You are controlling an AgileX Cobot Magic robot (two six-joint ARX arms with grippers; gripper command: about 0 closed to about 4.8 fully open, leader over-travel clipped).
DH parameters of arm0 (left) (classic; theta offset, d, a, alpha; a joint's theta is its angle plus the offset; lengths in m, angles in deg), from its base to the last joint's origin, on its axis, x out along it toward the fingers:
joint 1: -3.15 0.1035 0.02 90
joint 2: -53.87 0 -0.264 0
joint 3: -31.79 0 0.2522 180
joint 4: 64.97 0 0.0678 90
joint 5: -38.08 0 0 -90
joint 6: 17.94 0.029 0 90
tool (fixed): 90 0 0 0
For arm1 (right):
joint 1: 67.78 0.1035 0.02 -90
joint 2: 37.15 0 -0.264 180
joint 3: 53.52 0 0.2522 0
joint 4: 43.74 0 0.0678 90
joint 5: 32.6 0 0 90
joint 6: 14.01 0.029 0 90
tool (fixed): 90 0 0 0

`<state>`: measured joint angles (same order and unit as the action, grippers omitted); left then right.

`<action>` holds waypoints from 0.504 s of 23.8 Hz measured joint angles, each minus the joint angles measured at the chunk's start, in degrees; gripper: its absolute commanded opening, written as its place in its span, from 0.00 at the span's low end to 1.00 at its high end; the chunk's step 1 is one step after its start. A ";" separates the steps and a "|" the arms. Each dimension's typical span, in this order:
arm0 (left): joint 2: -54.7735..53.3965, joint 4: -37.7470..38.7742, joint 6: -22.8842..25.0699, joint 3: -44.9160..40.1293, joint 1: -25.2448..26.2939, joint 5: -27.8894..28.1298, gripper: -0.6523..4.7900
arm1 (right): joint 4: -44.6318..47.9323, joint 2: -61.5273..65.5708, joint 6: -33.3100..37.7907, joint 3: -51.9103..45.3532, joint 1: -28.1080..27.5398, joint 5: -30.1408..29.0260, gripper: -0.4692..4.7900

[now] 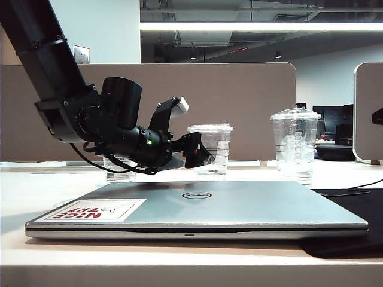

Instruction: Pick up the coffee cup on the middle and place it on the left side of the laptop.

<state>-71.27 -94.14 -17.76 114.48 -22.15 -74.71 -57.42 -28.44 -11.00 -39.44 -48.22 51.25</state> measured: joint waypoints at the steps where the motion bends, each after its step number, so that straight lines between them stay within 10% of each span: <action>1: -0.37 -0.09 0.00 0.42 -0.07 -0.04 1.00 | 0.00 0.00 0.00 -0.02 0.00 0.00 0.08; 12: -5.11 0.24 -0.02 6.97 -0.74 -0.17 1.00 | -0.02 0.02 0.00 -0.02 0.00 0.00 0.08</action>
<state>-76.39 -93.90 -17.78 121.45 -22.89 -74.88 -57.44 -28.42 -11.00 -39.46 -48.22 51.25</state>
